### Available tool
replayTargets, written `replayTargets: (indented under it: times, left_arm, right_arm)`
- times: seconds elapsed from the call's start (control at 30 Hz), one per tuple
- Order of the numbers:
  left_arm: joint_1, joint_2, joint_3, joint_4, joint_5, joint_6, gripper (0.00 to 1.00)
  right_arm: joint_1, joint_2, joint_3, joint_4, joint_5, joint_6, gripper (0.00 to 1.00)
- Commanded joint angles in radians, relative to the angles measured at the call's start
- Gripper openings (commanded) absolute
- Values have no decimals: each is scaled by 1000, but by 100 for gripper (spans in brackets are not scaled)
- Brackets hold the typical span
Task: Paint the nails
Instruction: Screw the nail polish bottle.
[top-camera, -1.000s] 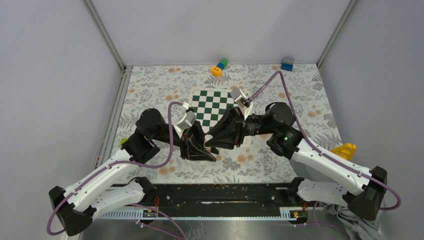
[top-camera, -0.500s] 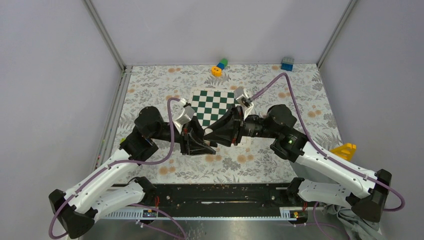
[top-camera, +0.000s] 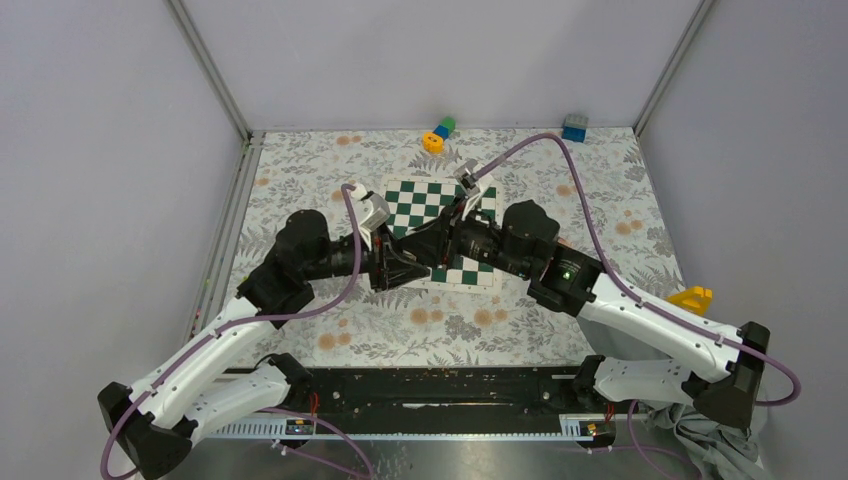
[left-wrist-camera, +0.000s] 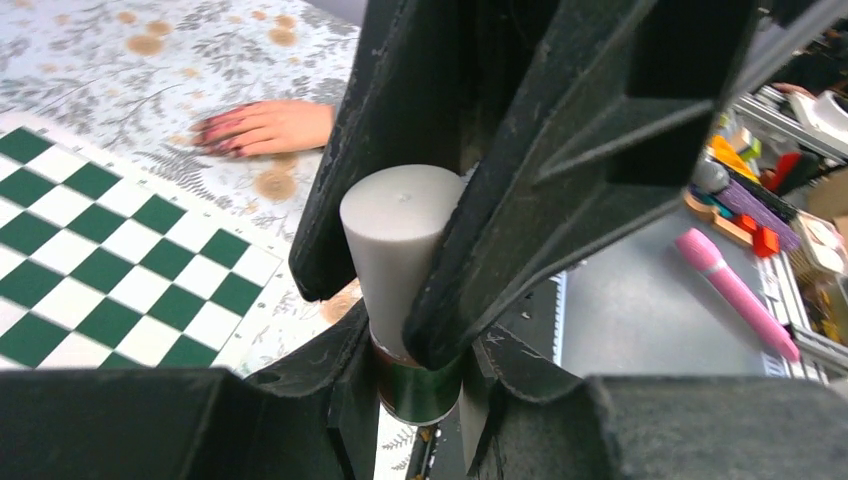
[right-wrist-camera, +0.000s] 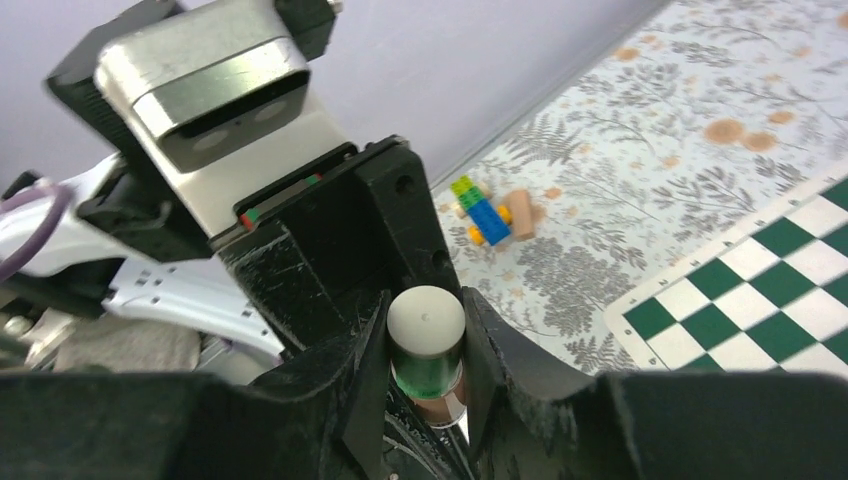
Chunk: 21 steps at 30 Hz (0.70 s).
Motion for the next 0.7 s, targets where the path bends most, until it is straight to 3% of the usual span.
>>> replayTargets:
  times: [0.0,0.37,0.57,0.67]
  left_arm:
    - [5,-8,63,22,-200,9,0]
    - [4,-10,71,-65,-464,26,0]
    - [4,-9,70,-62,-439,41,0]
    - [4,-14,69,-51,-396,60,0]
  right_arm:
    - [66,49,58,-140,239,15,0]
    - [145,174,124,-182,495,111,0]
    - [170,162,57,-9,550,116,0]
    - [170,141,57,19,546,77,21]
